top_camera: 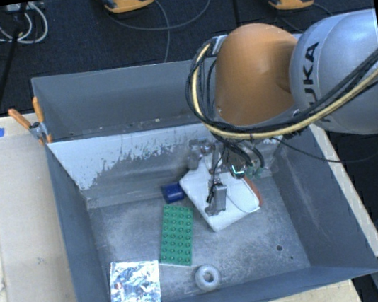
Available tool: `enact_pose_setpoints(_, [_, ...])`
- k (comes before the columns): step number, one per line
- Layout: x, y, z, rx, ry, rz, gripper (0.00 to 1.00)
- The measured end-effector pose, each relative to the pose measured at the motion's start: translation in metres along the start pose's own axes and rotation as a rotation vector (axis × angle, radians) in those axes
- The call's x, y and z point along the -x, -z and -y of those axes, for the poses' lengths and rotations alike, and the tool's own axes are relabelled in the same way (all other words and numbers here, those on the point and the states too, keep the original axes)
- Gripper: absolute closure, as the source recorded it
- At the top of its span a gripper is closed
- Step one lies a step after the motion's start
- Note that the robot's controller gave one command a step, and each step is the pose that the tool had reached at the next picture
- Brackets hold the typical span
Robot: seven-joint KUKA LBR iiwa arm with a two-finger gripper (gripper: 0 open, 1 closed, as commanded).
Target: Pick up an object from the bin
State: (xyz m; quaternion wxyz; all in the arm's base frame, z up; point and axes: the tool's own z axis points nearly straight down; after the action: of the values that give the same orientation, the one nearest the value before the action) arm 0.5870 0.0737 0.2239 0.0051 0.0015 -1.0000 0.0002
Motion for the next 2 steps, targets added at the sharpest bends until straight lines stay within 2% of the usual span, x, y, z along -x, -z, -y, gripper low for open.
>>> enact_pose_setpoints(1, [0.006,-0.124,0.022,0.001,-0.174,0.002,0.00])
enact_pose_setpoints(2, [-0.016,-0.155,-0.008,0.002,-0.406,0.004,0.00])
